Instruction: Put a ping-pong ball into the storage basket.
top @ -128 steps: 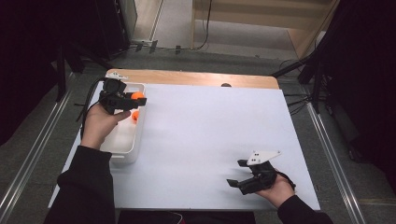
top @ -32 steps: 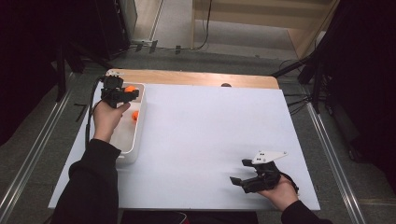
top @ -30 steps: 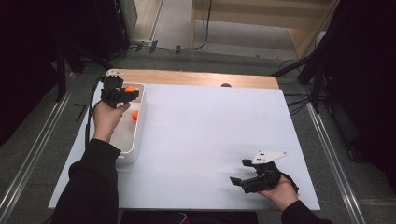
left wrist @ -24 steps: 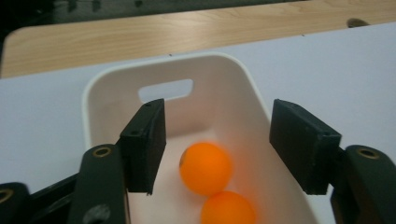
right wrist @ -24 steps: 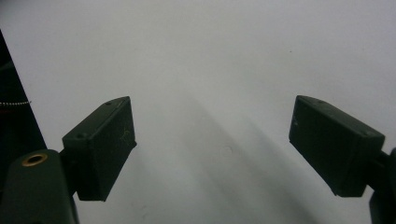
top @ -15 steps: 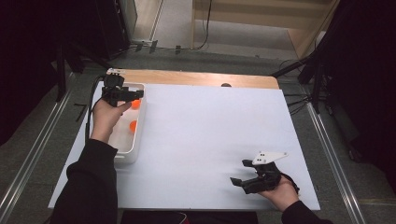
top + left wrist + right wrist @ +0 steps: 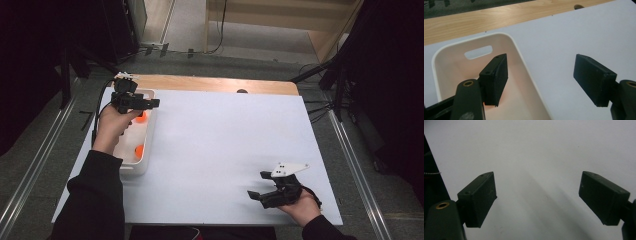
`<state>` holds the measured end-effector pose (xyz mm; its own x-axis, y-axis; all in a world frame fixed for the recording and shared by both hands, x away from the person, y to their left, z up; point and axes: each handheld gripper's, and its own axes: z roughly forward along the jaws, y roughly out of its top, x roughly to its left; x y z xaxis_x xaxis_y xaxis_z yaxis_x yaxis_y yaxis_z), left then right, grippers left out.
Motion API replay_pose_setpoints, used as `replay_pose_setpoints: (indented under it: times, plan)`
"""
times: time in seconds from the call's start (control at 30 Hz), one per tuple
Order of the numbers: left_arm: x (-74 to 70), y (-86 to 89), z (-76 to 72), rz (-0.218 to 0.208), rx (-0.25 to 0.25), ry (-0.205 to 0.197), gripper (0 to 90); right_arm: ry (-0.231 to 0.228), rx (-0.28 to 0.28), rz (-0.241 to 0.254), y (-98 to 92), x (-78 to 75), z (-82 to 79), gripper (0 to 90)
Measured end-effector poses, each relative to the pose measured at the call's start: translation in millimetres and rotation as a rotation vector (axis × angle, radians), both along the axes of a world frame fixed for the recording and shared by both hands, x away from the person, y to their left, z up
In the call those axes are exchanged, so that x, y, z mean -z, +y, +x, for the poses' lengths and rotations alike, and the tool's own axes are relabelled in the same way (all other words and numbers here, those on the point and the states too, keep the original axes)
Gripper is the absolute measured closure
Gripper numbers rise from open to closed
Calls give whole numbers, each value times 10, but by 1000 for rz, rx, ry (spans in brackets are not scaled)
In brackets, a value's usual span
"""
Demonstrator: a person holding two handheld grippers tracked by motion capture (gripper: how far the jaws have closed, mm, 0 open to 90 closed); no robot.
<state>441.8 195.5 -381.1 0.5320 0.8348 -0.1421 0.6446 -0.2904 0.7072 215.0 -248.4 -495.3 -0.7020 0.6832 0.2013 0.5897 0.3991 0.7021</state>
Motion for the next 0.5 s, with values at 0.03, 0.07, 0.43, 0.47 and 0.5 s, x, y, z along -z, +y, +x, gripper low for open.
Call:
replay_pose_setpoints:
  times: [0.03, 0.07, 0.43, 0.47, 0.5]
  plan:
    - [-16, -11, -12, -5, 12, 3, 280, -2, 0, 0, -2, -1, 0, 131]
    - [-30, -21, -24, -12, 22, 2, 280, -2, 0, 1, -3, -1, 0, 131]
    - [-129, -128, -143, -78, 115, 9, 280, 0, 2, -1, -9, -8, -9, 131]
    - [-126, -142, -150, -80, 115, 9, 280, -1, 2, -1, -9, -8, -9, 131]
    - [-124, -149, -153, -81, 122, 12, 280, -1, 1, -1, -9, -8, -10, 131]
